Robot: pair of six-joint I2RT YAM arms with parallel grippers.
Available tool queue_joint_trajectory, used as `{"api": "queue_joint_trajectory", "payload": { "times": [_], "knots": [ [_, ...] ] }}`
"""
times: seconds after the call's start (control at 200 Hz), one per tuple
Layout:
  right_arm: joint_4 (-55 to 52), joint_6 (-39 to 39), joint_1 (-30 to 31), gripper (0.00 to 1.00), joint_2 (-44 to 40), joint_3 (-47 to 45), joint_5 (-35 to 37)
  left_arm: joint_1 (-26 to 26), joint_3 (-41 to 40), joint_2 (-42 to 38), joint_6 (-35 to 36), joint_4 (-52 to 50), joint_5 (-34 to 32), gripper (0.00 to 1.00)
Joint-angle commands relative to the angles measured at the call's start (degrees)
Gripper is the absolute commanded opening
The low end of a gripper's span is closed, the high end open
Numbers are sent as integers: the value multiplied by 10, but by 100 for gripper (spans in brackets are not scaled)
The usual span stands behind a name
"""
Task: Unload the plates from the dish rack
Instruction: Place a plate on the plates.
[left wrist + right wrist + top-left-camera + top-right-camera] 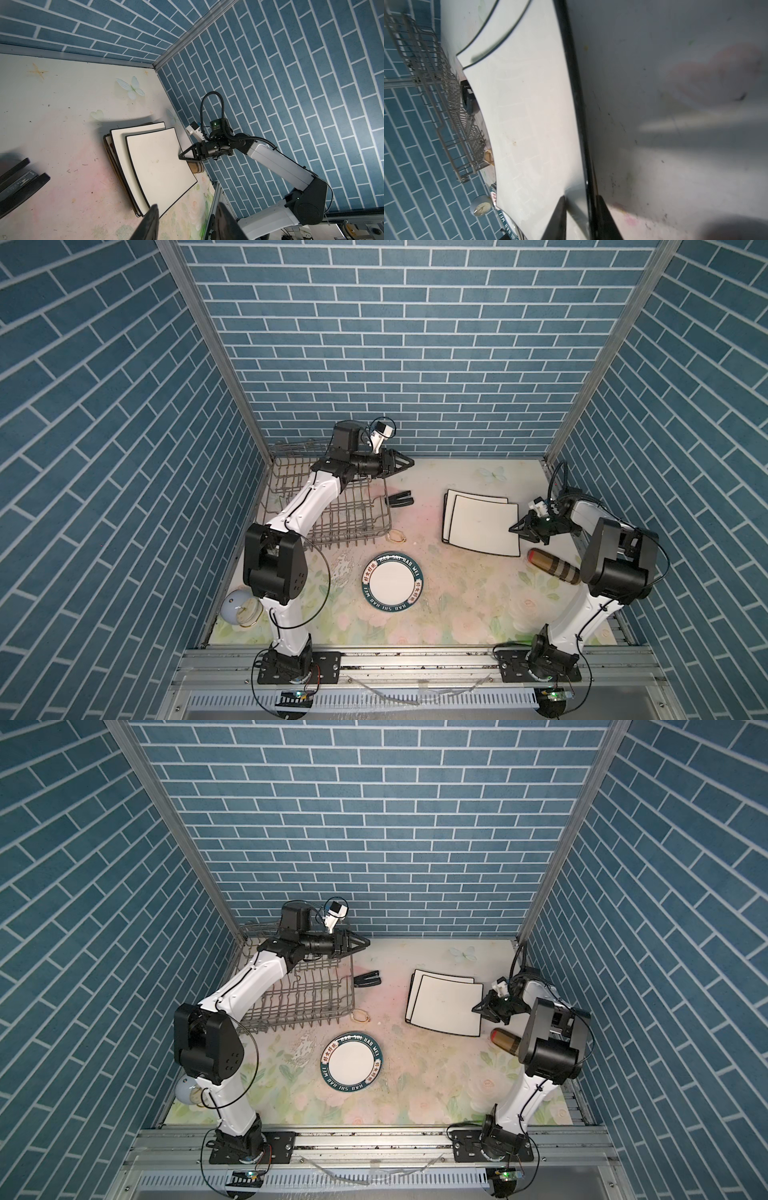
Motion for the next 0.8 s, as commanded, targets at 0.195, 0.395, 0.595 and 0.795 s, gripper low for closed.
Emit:
{"api": "queue_joint_trajectory", "payload": {
  "times": [0.195,0.395,0.595,0.795],
  "knots": [
    [-29,-25,0,9,12,35,29,6,-8,-20,30,-26,2,46],
    [-29,-22,1,6,23,47,29,9,-10,-20,31,-24,4,46],
    [-26,-18,3,5,33,58,26,10,-11,-18,32,-24,4,46],
    [-25,-12,7,13,38,68,26,12,-9,-17,35,-30,3,46]
  ]
}}
